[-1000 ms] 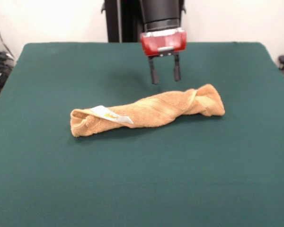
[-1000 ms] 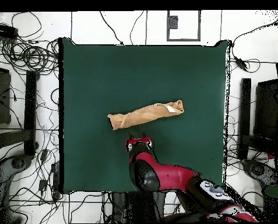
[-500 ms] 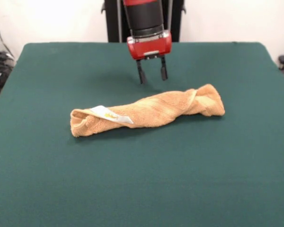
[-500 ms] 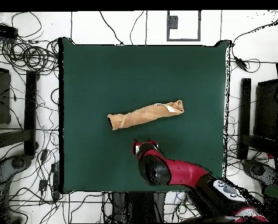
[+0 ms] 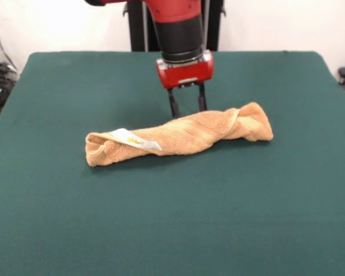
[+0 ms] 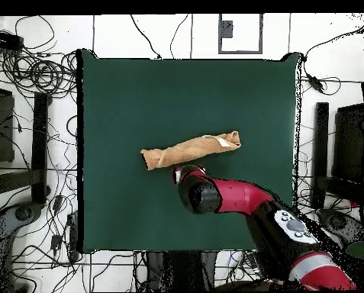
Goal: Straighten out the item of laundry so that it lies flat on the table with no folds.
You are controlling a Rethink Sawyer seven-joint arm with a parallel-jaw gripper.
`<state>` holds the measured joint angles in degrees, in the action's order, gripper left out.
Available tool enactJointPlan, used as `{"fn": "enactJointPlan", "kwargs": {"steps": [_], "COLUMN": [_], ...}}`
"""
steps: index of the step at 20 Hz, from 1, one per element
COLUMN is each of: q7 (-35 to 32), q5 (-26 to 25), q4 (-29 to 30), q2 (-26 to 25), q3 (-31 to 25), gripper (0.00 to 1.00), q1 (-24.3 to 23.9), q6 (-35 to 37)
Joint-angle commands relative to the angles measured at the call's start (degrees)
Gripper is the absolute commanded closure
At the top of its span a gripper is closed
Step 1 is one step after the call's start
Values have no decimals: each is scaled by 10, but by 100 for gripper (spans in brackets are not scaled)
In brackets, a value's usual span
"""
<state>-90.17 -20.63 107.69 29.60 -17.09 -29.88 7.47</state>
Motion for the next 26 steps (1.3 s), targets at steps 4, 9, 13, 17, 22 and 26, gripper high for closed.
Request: {"fn": "enactJointPlan", "kwargs": {"steps": [4, 9, 13, 17, 22, 26], "q7": [-80, -83, -90, -98, -85, -77], "q5": [15, 5, 2, -4, -9, -18], "q4": [-103, -137, -143, -143, -159, -163], "q2": [-13, -38, -45, -45, -55, -62], "q3": [3, 11, 9, 2, -18, -31], "gripper": [0, 0, 0, 0, 0, 0], "q1": [77, 86, 84, 79, 71, 64], "q6": [-33, -88, -129, -192, -196, -191]}}
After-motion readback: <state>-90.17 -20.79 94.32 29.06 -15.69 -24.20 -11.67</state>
